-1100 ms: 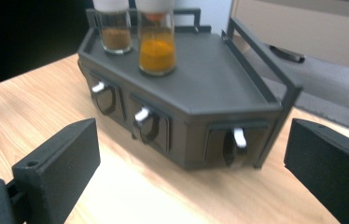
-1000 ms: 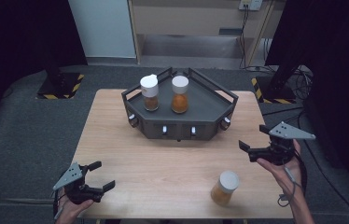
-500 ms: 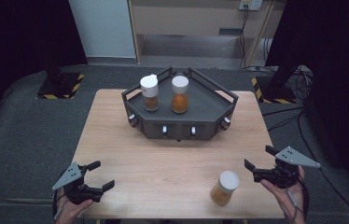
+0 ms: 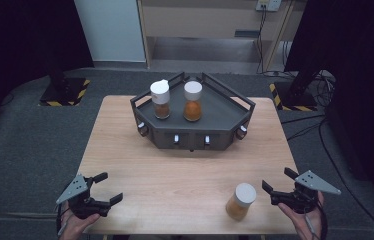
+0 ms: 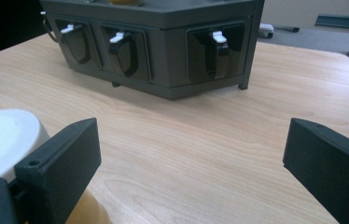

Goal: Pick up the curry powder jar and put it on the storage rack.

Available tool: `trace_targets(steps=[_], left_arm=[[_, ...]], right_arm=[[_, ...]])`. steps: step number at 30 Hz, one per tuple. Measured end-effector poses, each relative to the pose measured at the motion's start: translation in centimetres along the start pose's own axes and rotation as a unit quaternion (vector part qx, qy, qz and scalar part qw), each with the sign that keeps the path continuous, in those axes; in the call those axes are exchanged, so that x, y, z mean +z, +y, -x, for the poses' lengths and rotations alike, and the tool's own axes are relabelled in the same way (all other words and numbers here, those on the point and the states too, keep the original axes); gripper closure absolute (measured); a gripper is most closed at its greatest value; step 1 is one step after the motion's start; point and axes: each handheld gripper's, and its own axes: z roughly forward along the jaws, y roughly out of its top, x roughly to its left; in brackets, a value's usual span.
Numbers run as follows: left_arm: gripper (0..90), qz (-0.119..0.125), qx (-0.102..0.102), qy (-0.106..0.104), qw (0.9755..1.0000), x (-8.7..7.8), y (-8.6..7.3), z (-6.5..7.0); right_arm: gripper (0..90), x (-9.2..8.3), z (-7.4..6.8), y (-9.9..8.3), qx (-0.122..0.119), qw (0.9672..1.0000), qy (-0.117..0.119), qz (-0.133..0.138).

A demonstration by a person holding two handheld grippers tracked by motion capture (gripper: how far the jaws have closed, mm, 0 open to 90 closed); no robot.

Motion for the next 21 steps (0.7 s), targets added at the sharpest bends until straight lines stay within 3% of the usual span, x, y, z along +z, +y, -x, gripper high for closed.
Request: trace_targets(steps=[8, 21], left_arm=[[0.0, 0.001, 0.000, -0.001, 1.0000, -0.1, 0.0, 0.0], [0.0, 0.005, 0.002, -0.004, 1.0000, -0.1, -0.1, 0.0]], right_arm=[[4.5, 0.4, 0.1, -1.4, 0.012, 0.9999, -0.002, -0.004], [5.1, 0.3, -0.3, -2.4, -0.003, 0.9999, 0.000, 0.011]])
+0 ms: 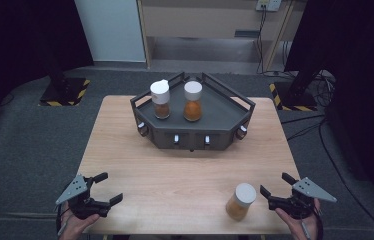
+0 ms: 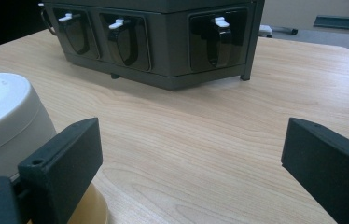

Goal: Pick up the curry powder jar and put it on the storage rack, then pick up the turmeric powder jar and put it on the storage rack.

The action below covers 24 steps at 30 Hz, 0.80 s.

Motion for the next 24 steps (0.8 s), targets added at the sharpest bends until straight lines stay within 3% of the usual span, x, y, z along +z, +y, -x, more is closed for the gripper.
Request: trace_targets(steps=[8, 24], left_arm=[[0.0, 0.000, 0.000, -0.001, 1.0000, 0.02, 0.01, 0.00], [0.0, -0.002, -0.002, 0.001, 1.0000, 0.03, 0.05, 0.04]], right_arm=[[4.8, 0.01, -0.02, 0.02, 0.000, 1.0000, -0.001, -0.002], [3.0, -0.83, -0.40, 0.30, 0.021, 0.9992, -0.023, 0.024]])
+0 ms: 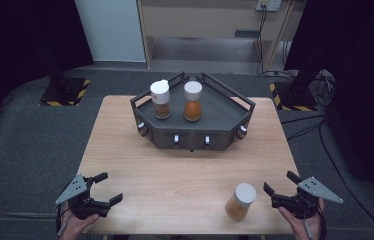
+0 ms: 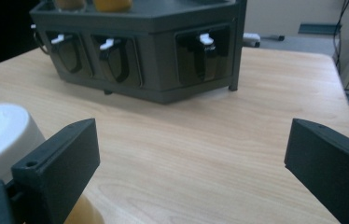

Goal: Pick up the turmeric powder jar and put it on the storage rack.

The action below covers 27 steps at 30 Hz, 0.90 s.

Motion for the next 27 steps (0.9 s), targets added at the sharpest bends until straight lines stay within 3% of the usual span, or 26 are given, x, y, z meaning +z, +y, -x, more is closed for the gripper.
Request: trace_targets(steps=[7, 16, 22, 27], left_arm=[[0.0, 0.000, 0.000, 0.001, 1.0000, 0.0, 0.0, 0.0], [0.0, -0.001, 0.000, 0.001, 1.0000, 0.0, 0.0, 0.0], [0.0, -0.002, 0.000, 0.001, 1.0000, 0.0, 0.0, 0.1], [0.0, -0.001, 0.000, 0.001, 1.0000, 0.0, 0.0, 0.0]], right_arm=[[2.3, -0.6, 0.0, 1.3, 0.007, 0.9999, -0.003, 0.012], [0.5, -0.9, 0.0, 3.9, -0.019, 0.9997, 0.016, 0.005], [0.5, -1.4, -0.1, 5.7, -0.029, 0.9988, 0.039, -0.001], [1.5, -1.6, -0.3, 7.0, -0.036, 0.9967, 0.072, -0.008]])
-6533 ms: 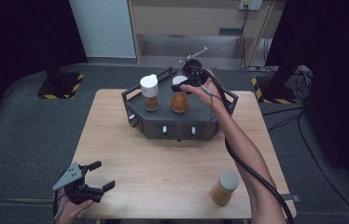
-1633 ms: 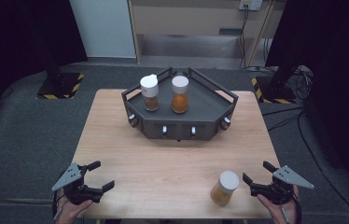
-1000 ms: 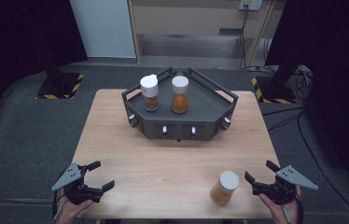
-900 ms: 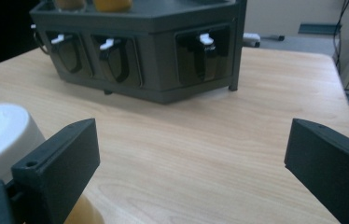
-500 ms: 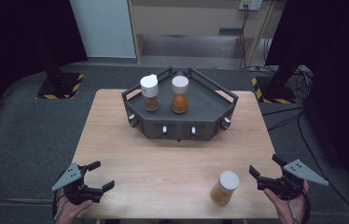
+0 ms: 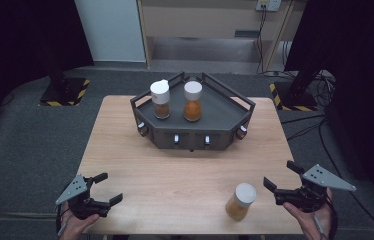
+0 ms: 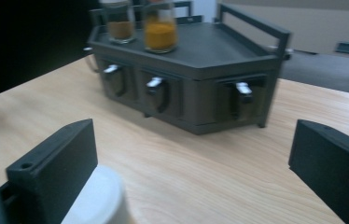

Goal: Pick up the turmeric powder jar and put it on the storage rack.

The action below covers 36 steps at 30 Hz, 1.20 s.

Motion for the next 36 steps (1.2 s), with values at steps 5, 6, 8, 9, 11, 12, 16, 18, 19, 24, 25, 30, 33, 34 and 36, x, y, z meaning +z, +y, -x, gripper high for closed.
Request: trace_targets(steps=[5, 6, 8, 9, 11, 12, 16, 18, 19, 24, 25, 30, 33, 34, 36], left_arm=[[0.0, 0.000, 0.000, 0.000, 1.0000, 0.0, 0.0, 0.0], [0.0, 0.000, -0.001, 0.000, 1.0000, 0.0, 0.0, 0.0], [0.0, 0.000, -0.001, 0.000, 1.0000, 0.0, 0.0, 0.0], [0.0, 0.000, -0.001, 0.000, 1.0000, 0.0, 0.0, 0.0], [0.0, 0.000, 0.000, 0.000, 1.0000, 0.0, 0.0, 0.0], [0.0, 0.000, 0.000, 0.000, 1.0000, 0.0, 0.0, 0.0], [0.0, 0.000, 0.000, 0.000, 1.0000, 0.0, 0.0, 0.0], [0.0, 0.000, 0.000, 0.000, 1.0000, -0.1, 0.0, 0.0], [0.0, 0.000, 0.000, 0.000, 1.0000, 0.0, 0.0, 0.0], [0.0, 0.000, 0.000, 0.000, 1.0000, 0.0, 0.0, 0.0], [0.0, 0.000, 0.000, 0.000, 1.0000, 0.0, 0.0, 0.0], [0.0, 0.000, -0.001, 0.000, 1.0000, 0.0, 0.0, 0.0], [0.0, 0.000, -0.001, -0.001, 1.0000, 0.0, 0.0, 0.0], [0.0, 0.000, -0.001, -0.001, 1.0000, 0.0, 0.0, 0.0], [0.0, 0.000, -0.001, -0.001, 1.0000, 0.0, 0.0, 0.0]], right_arm=[[2.8, -0.1, -1.0, 0.9, -0.015, 0.9996, 0.022, -0.006], [2.8, -0.1, -1.2, 1.1, -0.017, 0.9994, 0.028, -0.008], [2.9, 0.1, -1.5, 1.2, -0.019, 0.9990, 0.039, -0.013], [2.9, 0.2, -1.7, 1.2, -0.021, 0.9987, 0.044, -0.017], [3.2, 0.6, -2.0, 1.2, -0.024, 0.9980, 0.053, -0.025], [3.7, 0.7, -2.1, 1.2, -0.025, 0.9976, 0.058, -0.030], [4.5, 1.6, -2.5, 0.9, -0.030, 0.9960, 0.071, -0.045], [4.8, 2.0, -2.7, 0.6, -0.028, 0.9955, 0.074, -0.053], [5.0, 2.3, -2.6, 0.4, -0.026, 0.9951, 0.077, -0.056], [6.1, 3.4, -2.6, -0.5, -0.017, 0.9934, 0.088, -0.071], [6.6, 3.6, -2.6, -0.7, -0.015, 0.9932, 0.089, -0.073], [9.6, 4.5, -2.6, -1.8, -0.005, 0.9924, 0.093, -0.081], [11.8, 5.0, -2.4, -2.3, 0.002, 0.9918, 0.096, -0.085], [13.3, 5.1, -2.4, -2.5, 0.003, 0.9916, 0.097, -0.086], [16.7, 5.3, -2.5, -2.9, 0.001, 0.9918, 0.095, -0.086]])
